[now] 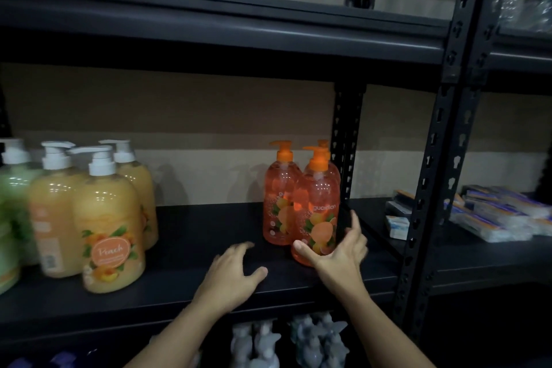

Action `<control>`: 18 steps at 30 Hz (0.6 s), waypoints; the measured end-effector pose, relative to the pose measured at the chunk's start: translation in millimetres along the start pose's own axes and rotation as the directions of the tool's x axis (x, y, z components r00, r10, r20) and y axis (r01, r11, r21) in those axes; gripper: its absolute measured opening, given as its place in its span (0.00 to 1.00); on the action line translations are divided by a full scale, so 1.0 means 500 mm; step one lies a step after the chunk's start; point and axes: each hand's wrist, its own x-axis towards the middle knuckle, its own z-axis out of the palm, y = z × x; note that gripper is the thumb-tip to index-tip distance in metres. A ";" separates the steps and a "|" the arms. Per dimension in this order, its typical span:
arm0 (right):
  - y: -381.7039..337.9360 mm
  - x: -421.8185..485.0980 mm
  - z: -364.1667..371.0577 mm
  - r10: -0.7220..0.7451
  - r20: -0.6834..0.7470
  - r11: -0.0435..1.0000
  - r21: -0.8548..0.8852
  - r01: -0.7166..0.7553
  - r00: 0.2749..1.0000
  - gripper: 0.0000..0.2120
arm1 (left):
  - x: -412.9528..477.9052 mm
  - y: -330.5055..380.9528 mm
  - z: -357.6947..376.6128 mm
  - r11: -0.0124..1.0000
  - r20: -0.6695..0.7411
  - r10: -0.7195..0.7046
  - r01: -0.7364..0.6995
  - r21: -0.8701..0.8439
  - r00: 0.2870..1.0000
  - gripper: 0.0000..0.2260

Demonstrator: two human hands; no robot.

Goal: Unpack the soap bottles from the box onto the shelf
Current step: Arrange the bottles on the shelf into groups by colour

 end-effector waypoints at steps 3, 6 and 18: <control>-0.012 -0.055 0.021 -0.177 -0.308 0.984 -0.032 0.176 0.935 0.48 | -0.042 -0.021 -0.046 0.966 -0.202 0.018 -0.070 -0.250 0.979 0.09; -0.060 -0.117 0.069 -0.359 -0.451 0.923 -0.044 0.381 0.817 0.36 | -0.088 -0.083 -0.100 0.950 -0.345 -0.050 -0.062 -0.306 0.937 0.16; -0.266 -0.207 0.311 -0.297 0.450 0.945 0.266 0.191 0.842 0.33 | -0.104 -0.287 -0.276 0.934 -0.682 -0.294 0.049 -0.355 0.670 0.09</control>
